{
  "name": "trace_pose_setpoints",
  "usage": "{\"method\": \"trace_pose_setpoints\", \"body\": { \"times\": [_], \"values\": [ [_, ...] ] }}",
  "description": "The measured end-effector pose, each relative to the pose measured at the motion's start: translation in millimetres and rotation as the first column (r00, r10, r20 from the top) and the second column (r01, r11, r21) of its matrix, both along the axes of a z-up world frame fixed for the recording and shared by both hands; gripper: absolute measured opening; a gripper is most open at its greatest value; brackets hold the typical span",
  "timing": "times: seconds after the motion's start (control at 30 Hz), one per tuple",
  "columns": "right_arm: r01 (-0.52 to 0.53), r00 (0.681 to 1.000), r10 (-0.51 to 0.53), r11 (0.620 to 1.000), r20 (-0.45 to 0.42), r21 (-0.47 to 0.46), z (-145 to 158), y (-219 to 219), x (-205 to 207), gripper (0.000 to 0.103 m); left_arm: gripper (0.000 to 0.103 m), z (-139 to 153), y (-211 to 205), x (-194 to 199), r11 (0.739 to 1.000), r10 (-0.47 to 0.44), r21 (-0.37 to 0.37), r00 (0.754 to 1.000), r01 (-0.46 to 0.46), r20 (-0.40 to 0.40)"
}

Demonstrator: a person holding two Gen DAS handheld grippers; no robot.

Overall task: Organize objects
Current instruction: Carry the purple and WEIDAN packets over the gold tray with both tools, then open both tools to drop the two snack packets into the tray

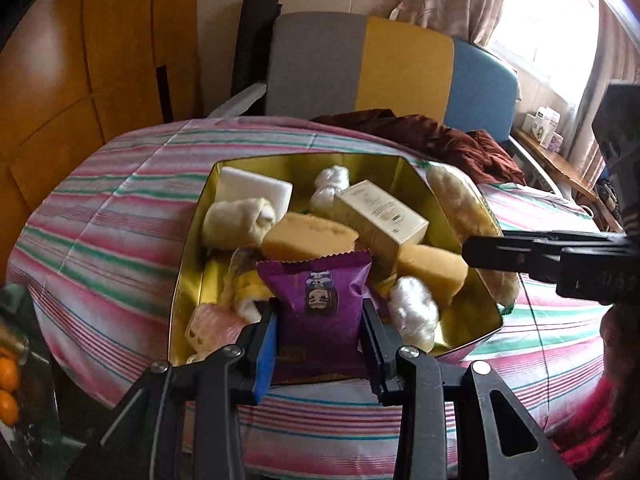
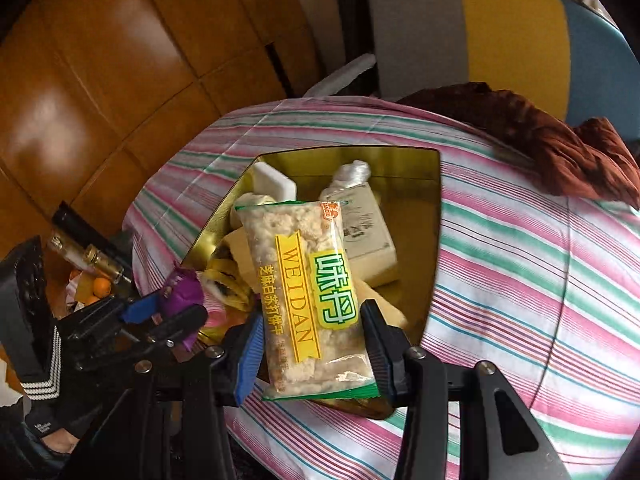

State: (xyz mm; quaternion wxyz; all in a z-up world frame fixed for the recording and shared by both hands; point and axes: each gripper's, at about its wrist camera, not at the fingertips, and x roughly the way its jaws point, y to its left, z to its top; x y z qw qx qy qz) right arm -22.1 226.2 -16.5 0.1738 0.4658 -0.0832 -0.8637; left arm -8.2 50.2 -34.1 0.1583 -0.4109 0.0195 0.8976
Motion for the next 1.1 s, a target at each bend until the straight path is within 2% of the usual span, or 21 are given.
{"method": "trace_pose_setpoints", "body": {
  "times": [0.3, 0.47, 0.67, 0.83, 0.9, 1.0, 1.07, 1.1],
  "values": [
    [-0.051, 0.998, 0.048, 0.996, 0.037, 0.069, -10.2, -25.7, -33.3, 0.047, 0.038, -18.5, -2.9, -17.1, 1.000, 0.012, -0.003, 0.998, -0.012, 0.058],
    [-0.077, 0.995, 0.070, 0.992, 0.071, 0.101, -18.7, -38.5, -55.4, 0.047, 0.038, -35.4, -2.2, -35.8, 1.000, 0.022, 0.013, 0.991, -0.024, 0.134],
    [-0.076, 0.991, 0.060, 0.988, 0.117, 0.136, -37.5, -49.8, -97.3, 0.047, 0.038, -43.0, 11.1, -61.6, 0.999, 0.032, -0.020, 0.992, -0.029, 0.126],
    [-0.052, 0.992, 0.035, 0.989, 0.122, 0.138, -42.4, -48.1, -115.2, 0.048, 0.040, -39.6, 13.5, -72.1, 0.999, 0.039, -0.001, 0.992, -0.039, 0.120],
    [-0.053, 0.993, 0.040, 0.992, 0.112, 0.119, -40.0, -46.8, -114.9, 0.048, 0.043, -37.2, 11.8, -69.9, 0.999, 0.038, -0.008, 0.993, -0.038, 0.111],
    [-0.040, 0.995, 0.030, 0.994, 0.100, 0.103, -37.2, -42.9, -111.6, 0.050, 0.053, -34.4, 7.6, -63.4, 0.999, 0.045, 0.000, 0.994, -0.045, 0.101],
    [-0.031, 0.996, 0.023, 0.996, 0.090, 0.087, -33.9, -40.7, -108.5, 0.050, 0.063, -30.7, 3.8, -58.0, 0.998, 0.056, 0.008, 0.995, -0.057, 0.086],
    [-0.026, 0.996, 0.019, 0.997, 0.083, 0.079, -32.0, -39.6, -105.3, 0.050, 0.064, -28.9, 2.0, -55.1, 0.998, 0.064, 0.008, 0.995, -0.065, 0.076]
  ]
}}
